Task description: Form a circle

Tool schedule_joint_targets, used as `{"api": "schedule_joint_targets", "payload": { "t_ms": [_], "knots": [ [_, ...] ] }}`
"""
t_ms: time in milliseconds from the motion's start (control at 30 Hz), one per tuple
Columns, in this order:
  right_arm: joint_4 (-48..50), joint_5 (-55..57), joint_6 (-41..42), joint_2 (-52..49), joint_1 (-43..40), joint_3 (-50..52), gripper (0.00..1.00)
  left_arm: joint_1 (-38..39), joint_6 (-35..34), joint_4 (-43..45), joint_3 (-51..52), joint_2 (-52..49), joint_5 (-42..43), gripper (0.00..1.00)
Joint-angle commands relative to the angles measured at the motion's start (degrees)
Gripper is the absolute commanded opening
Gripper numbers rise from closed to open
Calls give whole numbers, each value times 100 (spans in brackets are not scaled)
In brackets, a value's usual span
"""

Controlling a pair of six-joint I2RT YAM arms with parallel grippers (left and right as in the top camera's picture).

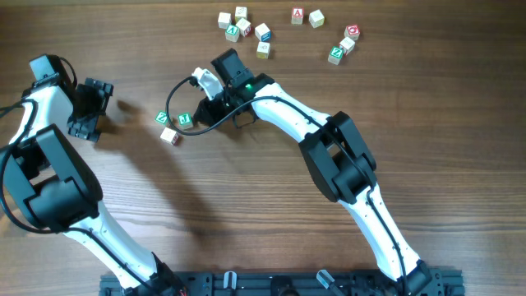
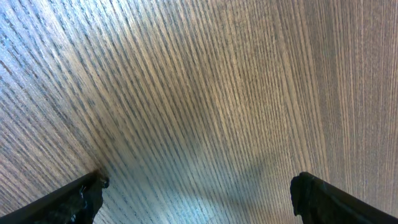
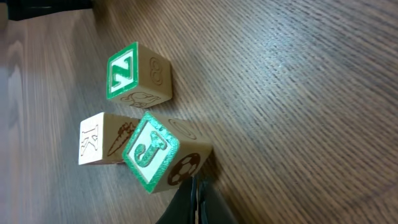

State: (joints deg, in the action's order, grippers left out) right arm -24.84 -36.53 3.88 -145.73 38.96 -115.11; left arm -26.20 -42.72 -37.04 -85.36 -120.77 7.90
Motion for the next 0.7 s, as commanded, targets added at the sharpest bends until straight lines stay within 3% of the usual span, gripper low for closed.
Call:
{"api": "schedule_joint_targets", "payload": {
  "t_ms": [0,567,667],
  "knots": [
    [-9,-214,17,-109,42,33,4,4,28,-2,7,-74,-94,100],
    [24,-684,-262,-109,42,33,4,4,31,-2,7,-74,-94,100],
    [81,-188,-219,-109,42,33,4,4,31,-2,7,-74,-94,100]
  ]
}}
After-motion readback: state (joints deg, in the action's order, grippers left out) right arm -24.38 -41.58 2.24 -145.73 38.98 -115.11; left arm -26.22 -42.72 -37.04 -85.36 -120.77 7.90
